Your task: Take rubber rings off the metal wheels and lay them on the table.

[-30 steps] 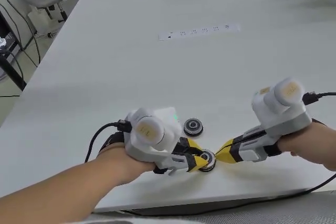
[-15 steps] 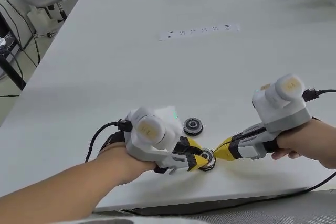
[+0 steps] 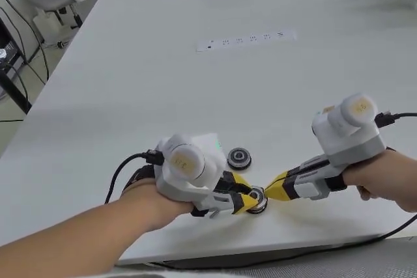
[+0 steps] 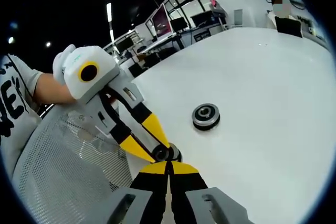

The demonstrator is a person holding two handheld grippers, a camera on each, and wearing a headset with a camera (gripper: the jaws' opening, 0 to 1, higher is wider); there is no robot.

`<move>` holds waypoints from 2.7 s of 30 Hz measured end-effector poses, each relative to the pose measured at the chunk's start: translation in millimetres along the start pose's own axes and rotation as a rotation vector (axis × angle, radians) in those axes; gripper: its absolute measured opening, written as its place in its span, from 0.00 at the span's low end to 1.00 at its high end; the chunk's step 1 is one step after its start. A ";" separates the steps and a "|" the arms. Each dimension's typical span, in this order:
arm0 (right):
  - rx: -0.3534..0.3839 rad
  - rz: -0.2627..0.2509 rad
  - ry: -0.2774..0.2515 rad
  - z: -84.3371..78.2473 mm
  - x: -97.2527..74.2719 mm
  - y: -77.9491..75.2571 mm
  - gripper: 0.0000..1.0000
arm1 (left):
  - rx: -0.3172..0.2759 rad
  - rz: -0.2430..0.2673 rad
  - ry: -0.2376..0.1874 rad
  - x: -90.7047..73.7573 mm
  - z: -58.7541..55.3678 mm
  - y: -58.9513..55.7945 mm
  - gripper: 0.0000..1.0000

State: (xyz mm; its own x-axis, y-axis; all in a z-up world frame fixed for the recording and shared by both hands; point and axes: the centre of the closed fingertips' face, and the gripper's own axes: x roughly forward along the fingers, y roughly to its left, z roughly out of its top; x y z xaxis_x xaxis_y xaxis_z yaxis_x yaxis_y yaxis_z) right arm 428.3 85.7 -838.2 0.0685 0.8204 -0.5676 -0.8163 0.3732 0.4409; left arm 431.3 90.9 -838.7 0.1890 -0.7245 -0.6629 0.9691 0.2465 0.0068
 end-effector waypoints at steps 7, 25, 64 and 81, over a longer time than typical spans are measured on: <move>-0.002 0.006 0.000 2.1 0.6 3.4 0.00 | -0.002 -0.001 0.001 0.1 0.2 0.4 0.07; 0.002 0.123 -0.032 11.0 3.7 27.6 0.00 | -0.001 -0.003 0.003 0.7 1.3 0.6 0.07; -0.060 0.057 -0.066 11.8 -3.4 12.3 0.00 | -0.004 -0.027 0.008 -10.8 5.0 -3.0 0.10; -0.047 0.068 -0.086 18.0 -7.6 20.9 0.00 | -0.004 -0.022 -0.028 -39.2 10.5 -7.5 0.25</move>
State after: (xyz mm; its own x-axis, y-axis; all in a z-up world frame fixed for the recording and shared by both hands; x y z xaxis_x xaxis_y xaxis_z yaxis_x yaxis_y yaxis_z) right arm 421.1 95.0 -812.2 0.0592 0.8783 -0.4744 -0.8467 0.2959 0.4422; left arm 418.3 110.7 -804.9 0.1722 -0.7473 -0.6417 0.9724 0.2329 -0.0102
